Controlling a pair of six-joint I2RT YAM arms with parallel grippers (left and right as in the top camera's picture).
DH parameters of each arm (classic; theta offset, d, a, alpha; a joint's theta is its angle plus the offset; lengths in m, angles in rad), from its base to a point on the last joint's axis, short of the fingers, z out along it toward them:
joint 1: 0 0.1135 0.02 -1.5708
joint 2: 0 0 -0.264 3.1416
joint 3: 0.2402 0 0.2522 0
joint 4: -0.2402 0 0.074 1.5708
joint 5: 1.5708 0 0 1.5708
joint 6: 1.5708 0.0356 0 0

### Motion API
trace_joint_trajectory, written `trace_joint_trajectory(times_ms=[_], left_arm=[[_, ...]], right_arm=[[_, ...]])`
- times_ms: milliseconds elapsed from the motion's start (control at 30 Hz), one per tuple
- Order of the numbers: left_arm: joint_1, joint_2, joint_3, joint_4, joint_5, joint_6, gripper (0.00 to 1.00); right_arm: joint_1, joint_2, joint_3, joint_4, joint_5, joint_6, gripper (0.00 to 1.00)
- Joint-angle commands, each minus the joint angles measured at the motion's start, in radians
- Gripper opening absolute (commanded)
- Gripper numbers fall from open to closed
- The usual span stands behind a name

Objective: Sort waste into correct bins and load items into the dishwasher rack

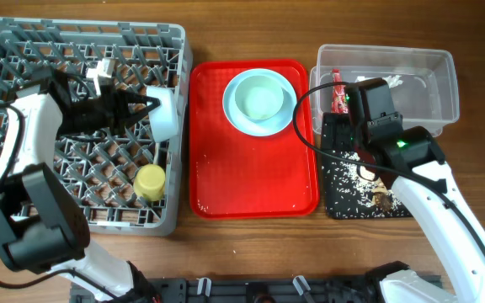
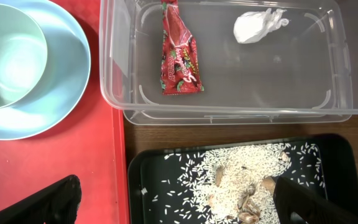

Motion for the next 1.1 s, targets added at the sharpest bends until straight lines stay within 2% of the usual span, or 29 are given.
trace_joint_trajectory(times_ms=[0, 67, 133, 200, 300, 333, 367, 600, 800, 900, 1067], left_arm=[[0.005, 0.02, 0.0, -0.003, -0.158, 0.035, 0.06], [0.017, 0.02, 0.0, -0.012, -0.231, 0.014, 0.13], [0.043, 0.016, 0.0, -0.025, -0.269, 0.009, 0.16], [0.084, 0.012, 0.0, -0.043, -0.287, 0.009, 0.3], [0.142, 0.009, 0.0, -0.068, -0.322, 0.009, 0.58], [0.161, 0.007, 0.0, -0.078, -0.335, 0.008, 0.86], [0.175, 0.006, 0.0, -0.085, -0.337, 0.009, 1.0], [0.209, -0.05, 0.145, -0.188, -0.34, 0.008, 1.0], [0.123, -0.201, 0.303, -0.142, -0.487, -0.152, 1.0], [-0.017, -0.271, 0.302, -0.064, -0.487, -0.153, 1.0], [-0.318, -0.225, 0.3, 0.105, -0.467, -0.153, 1.0]], right_arm=[[-0.003, -0.002, 0.005, 0.003, 0.017, 0.016, 1.0], [-0.003, -0.002, 0.005, 0.003, 0.017, 0.016, 1.0], [-0.003, -0.002, 0.005, 0.003, 0.017, 0.016, 1.0], [-0.003, -0.002, 0.005, 0.003, 0.017, 0.016, 1.0], [-0.003, -0.002, 0.005, 0.003, 0.017, 0.016, 1.0], [-0.003, -0.002, 0.005, 0.003, 0.017, 0.017, 1.0], [-0.003, -0.002, 0.005, 0.003, 0.017, 0.016, 1.0], [-0.003, -0.002, 0.005, 0.003, 0.017, 0.016, 1.0], [-0.003, -0.002, 0.005, 0.003, 0.017, 0.016, 1.0], [-0.003, -0.002, 0.005, 0.003, 0.017, 0.016, 1.0], [-0.003, -0.002, 0.005, 0.003, 0.017, 0.016, 1.0]])
